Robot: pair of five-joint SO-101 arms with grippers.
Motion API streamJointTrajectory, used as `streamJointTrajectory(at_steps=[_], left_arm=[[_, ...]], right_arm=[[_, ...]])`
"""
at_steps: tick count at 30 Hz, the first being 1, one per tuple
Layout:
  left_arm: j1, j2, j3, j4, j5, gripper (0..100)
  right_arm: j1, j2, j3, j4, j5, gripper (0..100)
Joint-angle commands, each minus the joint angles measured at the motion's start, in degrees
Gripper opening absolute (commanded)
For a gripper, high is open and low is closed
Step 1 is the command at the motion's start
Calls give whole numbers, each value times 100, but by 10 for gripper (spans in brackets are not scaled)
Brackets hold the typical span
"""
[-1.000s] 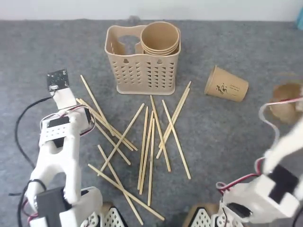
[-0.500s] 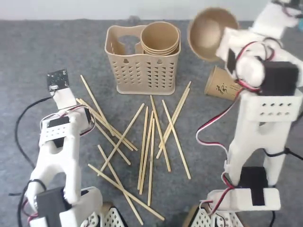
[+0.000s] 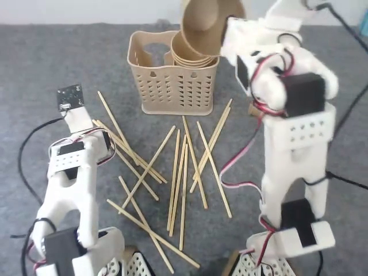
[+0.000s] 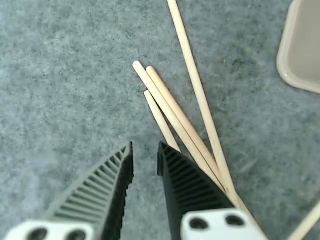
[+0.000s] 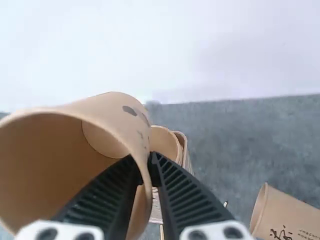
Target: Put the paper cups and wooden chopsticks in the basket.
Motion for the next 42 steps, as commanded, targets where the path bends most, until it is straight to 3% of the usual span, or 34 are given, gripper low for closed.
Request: streamJointTrajectory(at_steps=[1,16,24,31,36,38,40,42], left_arm=[[9,-290,-40,-141,-62,77],[9,-290,-13,-246,-62,77],[9,-290,-13,-246,-62,77],[9,-290,-13,-246,-62,77],[9,-290,-13,-246,-62,77],[9,-290,-13,-246,-62,77],[9,-290,-13,-246,-62,77],[9,-290,-4,-246,-62,77]], right_arm=[[-13,312,-246,-259,-35,6],[-13,1473,-273,-136,-18,8],[-40,1411,-466,-75,299,178],[-22,778,-1266,462,176,179],[-145,251,-1477,1455,176,175],[-268,145,-1477,2105,176,137],[-330,84,-1433,2396,193,24],[-295,-31,-1143,2387,176,28]])
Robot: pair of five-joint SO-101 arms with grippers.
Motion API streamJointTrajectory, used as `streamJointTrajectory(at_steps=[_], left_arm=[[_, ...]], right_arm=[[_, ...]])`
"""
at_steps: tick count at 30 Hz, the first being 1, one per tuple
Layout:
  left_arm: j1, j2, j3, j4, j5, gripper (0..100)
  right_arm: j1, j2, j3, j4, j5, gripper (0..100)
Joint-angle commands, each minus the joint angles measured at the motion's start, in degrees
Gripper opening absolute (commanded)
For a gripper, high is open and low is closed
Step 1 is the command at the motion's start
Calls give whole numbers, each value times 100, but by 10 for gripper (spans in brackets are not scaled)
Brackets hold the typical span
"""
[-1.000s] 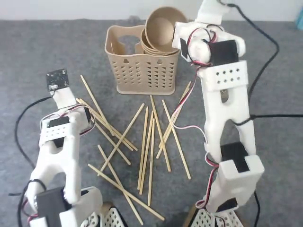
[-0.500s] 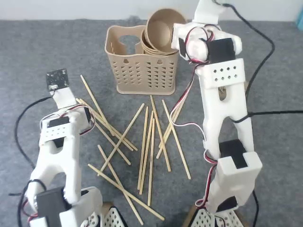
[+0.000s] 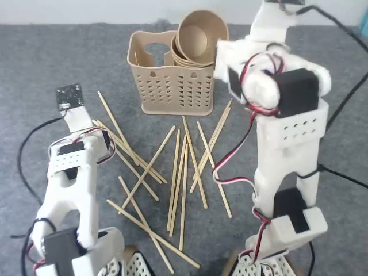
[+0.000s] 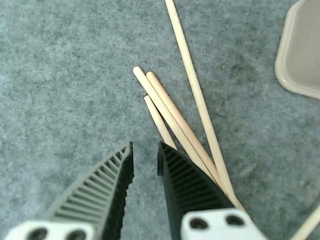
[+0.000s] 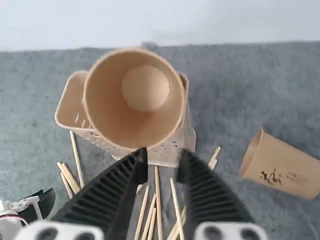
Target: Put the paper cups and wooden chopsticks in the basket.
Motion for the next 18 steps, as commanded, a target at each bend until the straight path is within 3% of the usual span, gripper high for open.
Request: streamJointTrajectory(at_steps=[1,10,18], left_arm=[[9,-290,-4,-141,-62,77],[9,-290,-4,-132,-62,77],[9,-290,-4,-141,-62,77]], right_arm=[[-22,-470,299,251,-26,28],[-57,-593,2198,-4,-44,8],[-57,-251,2998,-2079,-35,8]])
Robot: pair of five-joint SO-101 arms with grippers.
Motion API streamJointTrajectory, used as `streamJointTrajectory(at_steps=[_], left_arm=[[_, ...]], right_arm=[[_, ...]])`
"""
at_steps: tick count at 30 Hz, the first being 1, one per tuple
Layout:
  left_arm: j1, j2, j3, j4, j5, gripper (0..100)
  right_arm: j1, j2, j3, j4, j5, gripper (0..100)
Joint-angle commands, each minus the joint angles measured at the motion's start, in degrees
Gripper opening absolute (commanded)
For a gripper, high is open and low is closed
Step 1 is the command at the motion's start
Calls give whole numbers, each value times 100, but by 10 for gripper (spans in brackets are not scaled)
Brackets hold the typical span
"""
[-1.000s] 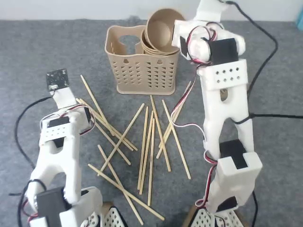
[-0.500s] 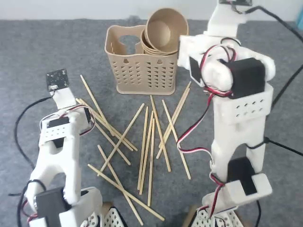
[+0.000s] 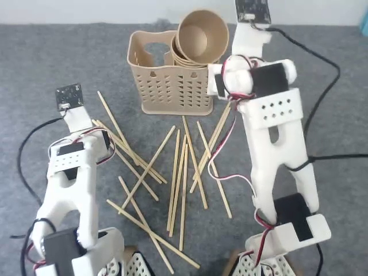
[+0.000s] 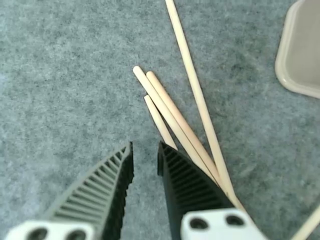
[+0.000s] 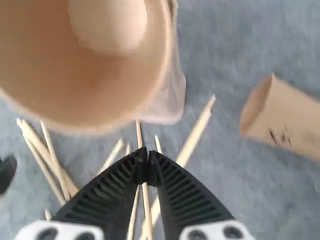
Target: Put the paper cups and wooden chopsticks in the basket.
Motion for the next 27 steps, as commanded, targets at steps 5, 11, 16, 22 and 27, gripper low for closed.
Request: streamJointTrajectory(at_steps=[5,11,16,22,27], left_arm=[[9,-290,-22,-114,-62,77],[9,-290,-22,-123,-62,77],[9,-290,-22,-123,-62,77],[9,-290,-22,-123,-62,77],[0,-290,-22,-105,-62,77]], right_arm=[[-31,31,44,-1525,-35,8],[-13,-523,44,-1156,0,8],[224,-1103,70,4,18,8],[989,-989,132,708,26,9],[1763,-620,624,699,589,9]])
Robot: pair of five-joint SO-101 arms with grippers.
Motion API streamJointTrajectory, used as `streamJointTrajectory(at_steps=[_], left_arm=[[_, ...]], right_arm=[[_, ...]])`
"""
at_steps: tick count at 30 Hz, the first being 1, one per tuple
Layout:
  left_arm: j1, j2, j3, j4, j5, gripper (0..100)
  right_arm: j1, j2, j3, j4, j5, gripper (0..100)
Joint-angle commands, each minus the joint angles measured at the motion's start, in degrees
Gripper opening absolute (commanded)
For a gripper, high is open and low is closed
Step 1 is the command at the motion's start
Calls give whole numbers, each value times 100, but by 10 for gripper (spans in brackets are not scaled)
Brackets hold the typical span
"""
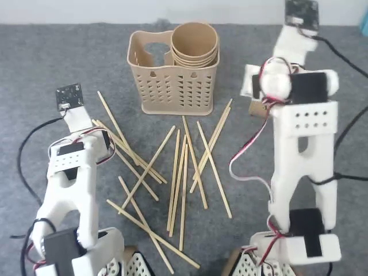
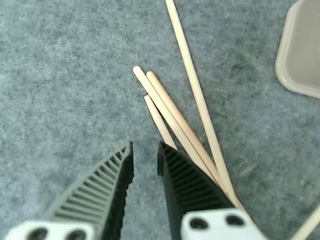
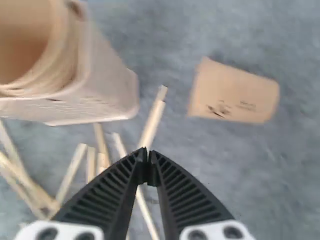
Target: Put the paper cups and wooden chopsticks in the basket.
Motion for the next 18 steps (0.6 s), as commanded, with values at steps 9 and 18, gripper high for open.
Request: streamJointTrajectory(at_steps=[9,18], left_arm=[[0,-290,-22,-114,-62,77],[0,-290,-22,-114,-62,77]], right_arm=[[1209,848,1468,-1367,923,13],[936,1385,2224,-4145,62,9]])
